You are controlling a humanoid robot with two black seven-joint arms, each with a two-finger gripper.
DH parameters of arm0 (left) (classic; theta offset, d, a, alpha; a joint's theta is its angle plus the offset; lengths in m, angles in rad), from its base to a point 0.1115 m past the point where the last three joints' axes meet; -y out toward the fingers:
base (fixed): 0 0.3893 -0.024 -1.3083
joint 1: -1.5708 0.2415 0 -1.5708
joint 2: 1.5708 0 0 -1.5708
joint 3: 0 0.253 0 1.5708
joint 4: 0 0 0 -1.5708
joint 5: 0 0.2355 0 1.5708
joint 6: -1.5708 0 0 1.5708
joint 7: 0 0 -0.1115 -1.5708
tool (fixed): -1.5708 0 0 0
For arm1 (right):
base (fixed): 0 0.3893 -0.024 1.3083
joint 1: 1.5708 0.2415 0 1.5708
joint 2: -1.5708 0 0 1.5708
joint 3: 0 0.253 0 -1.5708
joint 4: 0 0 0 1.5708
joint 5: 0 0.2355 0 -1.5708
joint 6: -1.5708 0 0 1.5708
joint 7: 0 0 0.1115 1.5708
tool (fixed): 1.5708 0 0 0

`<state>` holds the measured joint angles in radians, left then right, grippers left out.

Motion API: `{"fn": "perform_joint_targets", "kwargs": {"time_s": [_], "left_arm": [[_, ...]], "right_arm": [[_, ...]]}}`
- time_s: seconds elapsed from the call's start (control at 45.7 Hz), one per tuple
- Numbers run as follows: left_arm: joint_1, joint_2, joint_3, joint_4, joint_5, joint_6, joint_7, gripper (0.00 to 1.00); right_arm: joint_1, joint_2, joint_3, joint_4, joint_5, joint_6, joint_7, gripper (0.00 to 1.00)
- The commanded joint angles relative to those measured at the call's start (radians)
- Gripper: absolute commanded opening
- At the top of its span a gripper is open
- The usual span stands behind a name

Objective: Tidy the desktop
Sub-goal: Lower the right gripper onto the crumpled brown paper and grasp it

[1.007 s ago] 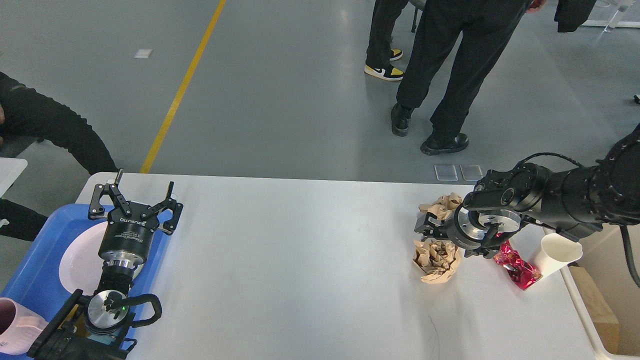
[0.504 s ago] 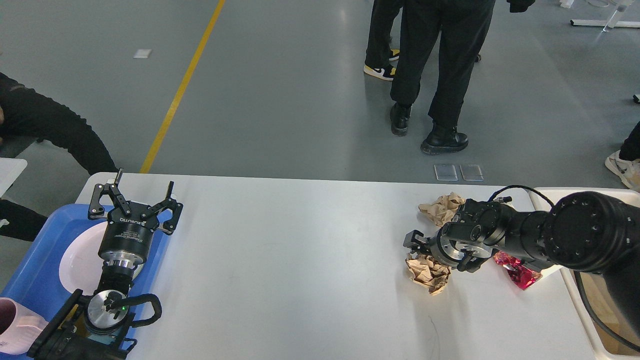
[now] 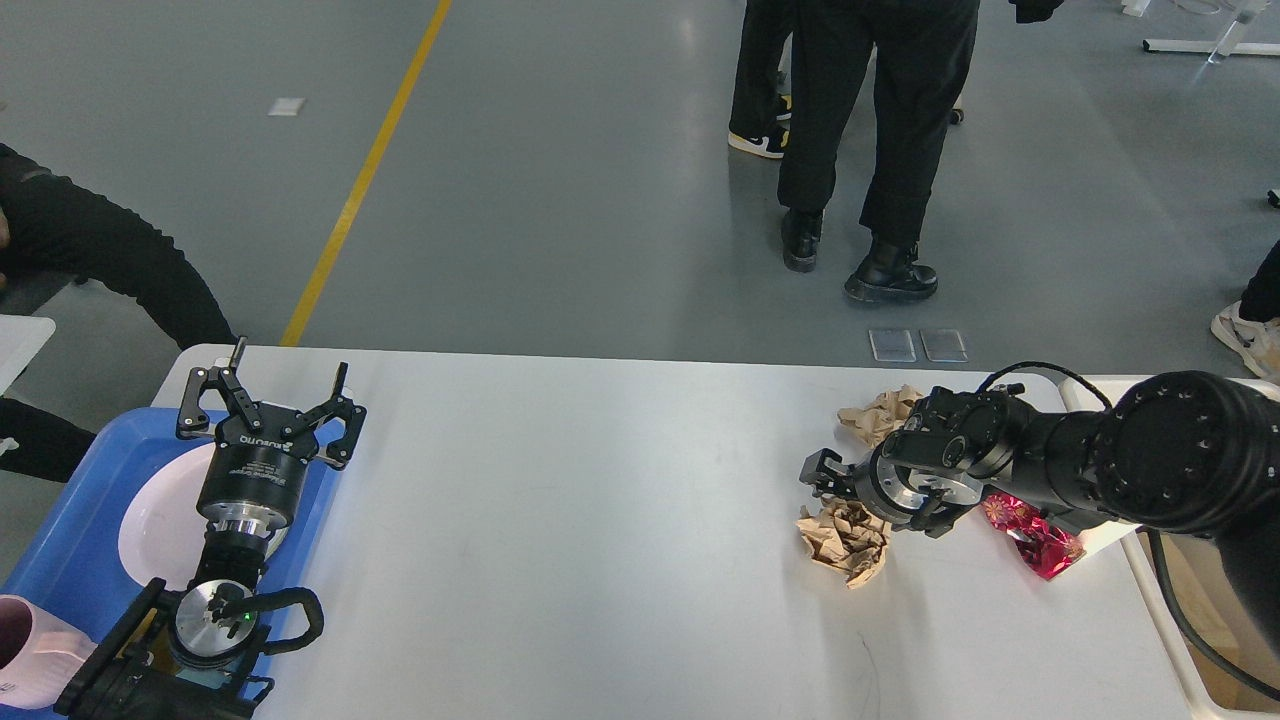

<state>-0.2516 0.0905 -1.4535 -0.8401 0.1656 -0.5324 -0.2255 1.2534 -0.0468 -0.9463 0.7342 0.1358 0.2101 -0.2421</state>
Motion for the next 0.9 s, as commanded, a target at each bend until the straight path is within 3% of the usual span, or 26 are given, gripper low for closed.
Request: {"fn": "perform_joint_targets", "kwargs": {"time_s": [0.0,0.307,0.372,0.613,0.723,0.876], "left_arm": [[0.000,0.000,-0.001,-0.001,0.000,0.000,0.000,0.96],[0.000,0.000,-0.001,-0.001,0.000,0.000,0.000,0.96],[0.000,0.000,0.001,-0.001,0.000,0.000,0.000,0.96],[0.000,0.000,-0.001,-0.001,0.000,0.000,0.000,0.96],[0.000,0.000,-0.001,-0.001,0.000,0.000,0.000,0.96],[0.000,0.000,0.001,0.001,0.000,0.000,0.000,0.96]], "right_arm": [[-0.011,0.007,0.001,0.001,0.002,0.025,0.000,1.00],[-0.032,0.005,0.004,-0.004,0.005,0.028,0.000,0.98],[-0.040,0.005,0.007,-0.004,0.005,0.028,-0.002,0.84],[-0.043,0.005,0.017,0.005,0.045,0.020,0.000,0.15],[-0.037,0.002,0.015,0.008,0.071,0.025,-0.002,0.00],[-0.026,-0.004,0.015,0.051,0.074,0.045,0.000,0.00]]}}
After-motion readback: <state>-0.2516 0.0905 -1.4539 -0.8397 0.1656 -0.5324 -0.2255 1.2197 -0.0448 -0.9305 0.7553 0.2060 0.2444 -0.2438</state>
